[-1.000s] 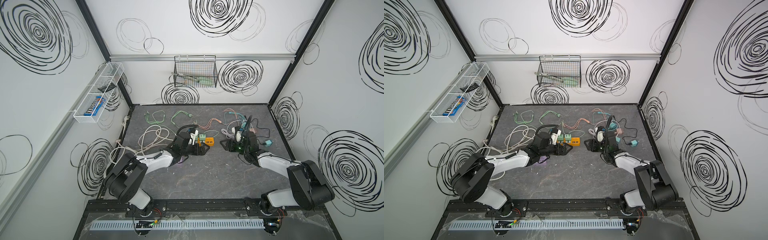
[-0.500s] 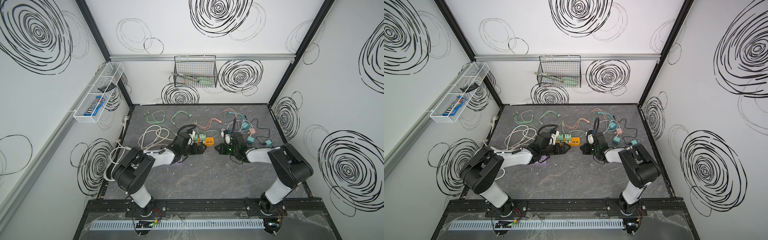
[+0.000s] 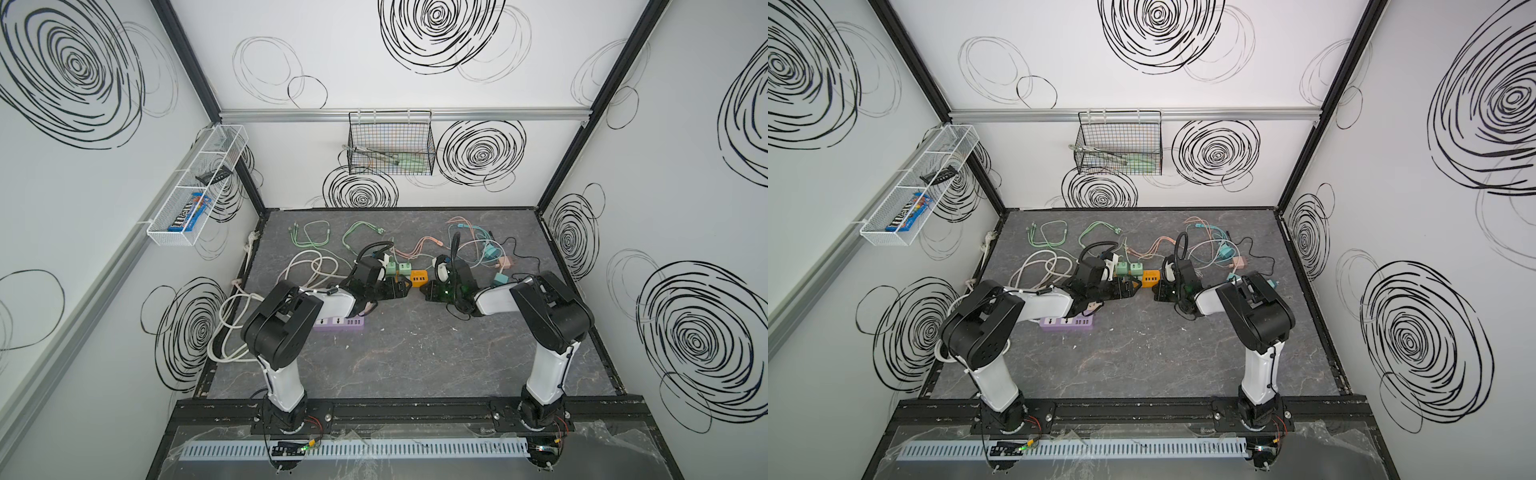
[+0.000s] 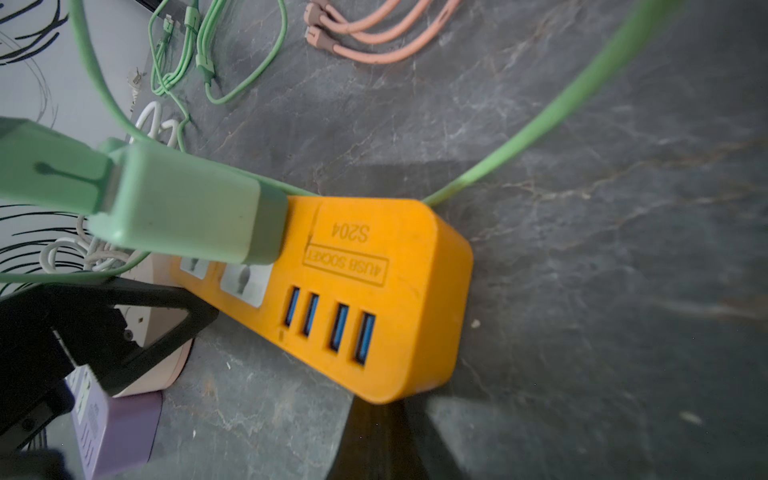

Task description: Insert the plug

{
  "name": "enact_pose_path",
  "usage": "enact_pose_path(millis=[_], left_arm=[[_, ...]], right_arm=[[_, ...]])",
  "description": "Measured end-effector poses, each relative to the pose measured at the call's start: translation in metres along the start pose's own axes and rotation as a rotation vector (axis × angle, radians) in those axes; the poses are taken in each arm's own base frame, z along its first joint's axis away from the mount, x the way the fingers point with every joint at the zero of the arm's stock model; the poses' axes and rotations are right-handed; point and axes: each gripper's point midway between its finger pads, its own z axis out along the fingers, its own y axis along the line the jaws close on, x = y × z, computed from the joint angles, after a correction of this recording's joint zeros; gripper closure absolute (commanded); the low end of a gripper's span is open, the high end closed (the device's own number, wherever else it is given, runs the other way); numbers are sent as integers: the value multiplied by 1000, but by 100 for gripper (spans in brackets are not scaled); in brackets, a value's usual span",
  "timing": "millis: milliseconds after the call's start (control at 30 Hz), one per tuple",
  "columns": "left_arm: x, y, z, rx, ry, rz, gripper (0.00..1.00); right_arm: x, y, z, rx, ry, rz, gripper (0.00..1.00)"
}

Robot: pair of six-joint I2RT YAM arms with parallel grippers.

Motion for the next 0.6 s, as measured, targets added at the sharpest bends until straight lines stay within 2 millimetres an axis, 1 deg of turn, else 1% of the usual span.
enact_pose_path(millis=[167,433,600], left_arm=[[-10,3,10,-4,-9,5,4],[-28,9,23,-40,-20,29,4],[-35,13,26,-61,-21,42,4]], right_arm=[[-10,0,9,4,-20,-4,99],[-35,1,29,2,-55,6,97],[-40,0,32,7,-57,18,93]])
